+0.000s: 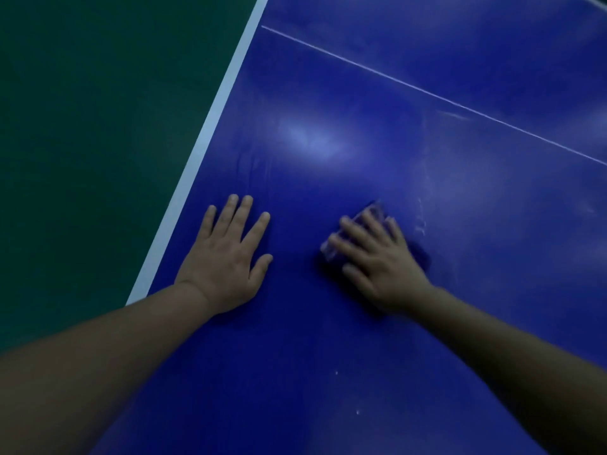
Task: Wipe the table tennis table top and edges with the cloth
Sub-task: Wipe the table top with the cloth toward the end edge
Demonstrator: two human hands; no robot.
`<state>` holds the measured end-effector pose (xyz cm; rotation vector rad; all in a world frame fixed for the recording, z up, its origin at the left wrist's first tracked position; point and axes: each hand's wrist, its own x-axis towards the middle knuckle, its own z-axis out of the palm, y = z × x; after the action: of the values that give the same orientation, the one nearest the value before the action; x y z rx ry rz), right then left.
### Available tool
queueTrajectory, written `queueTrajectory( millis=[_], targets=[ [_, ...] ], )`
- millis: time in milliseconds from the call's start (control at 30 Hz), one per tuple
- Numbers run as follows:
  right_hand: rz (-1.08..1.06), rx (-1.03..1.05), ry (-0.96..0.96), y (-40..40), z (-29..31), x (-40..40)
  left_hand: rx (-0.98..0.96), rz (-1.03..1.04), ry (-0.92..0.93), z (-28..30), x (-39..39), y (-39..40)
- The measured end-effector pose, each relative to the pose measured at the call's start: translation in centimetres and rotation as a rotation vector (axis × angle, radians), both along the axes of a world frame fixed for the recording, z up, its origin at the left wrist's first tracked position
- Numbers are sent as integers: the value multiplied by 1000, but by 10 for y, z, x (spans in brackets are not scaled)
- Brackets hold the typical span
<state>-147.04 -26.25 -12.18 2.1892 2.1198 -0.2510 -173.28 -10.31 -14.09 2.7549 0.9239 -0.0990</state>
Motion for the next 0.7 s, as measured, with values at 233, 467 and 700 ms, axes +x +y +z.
queueTrajectory(
  millis=[233,467,700],
  targets=[
    [-554,40,60,60,-5,-76,-5,11,2,3,1,-3],
    [-7,-19,10,-47,1,-74,-30,-26,21,7,-35,-36],
    [-680,22,81,7,-1,-144,-26,-17,8,6,-58,-60]
  ],
)
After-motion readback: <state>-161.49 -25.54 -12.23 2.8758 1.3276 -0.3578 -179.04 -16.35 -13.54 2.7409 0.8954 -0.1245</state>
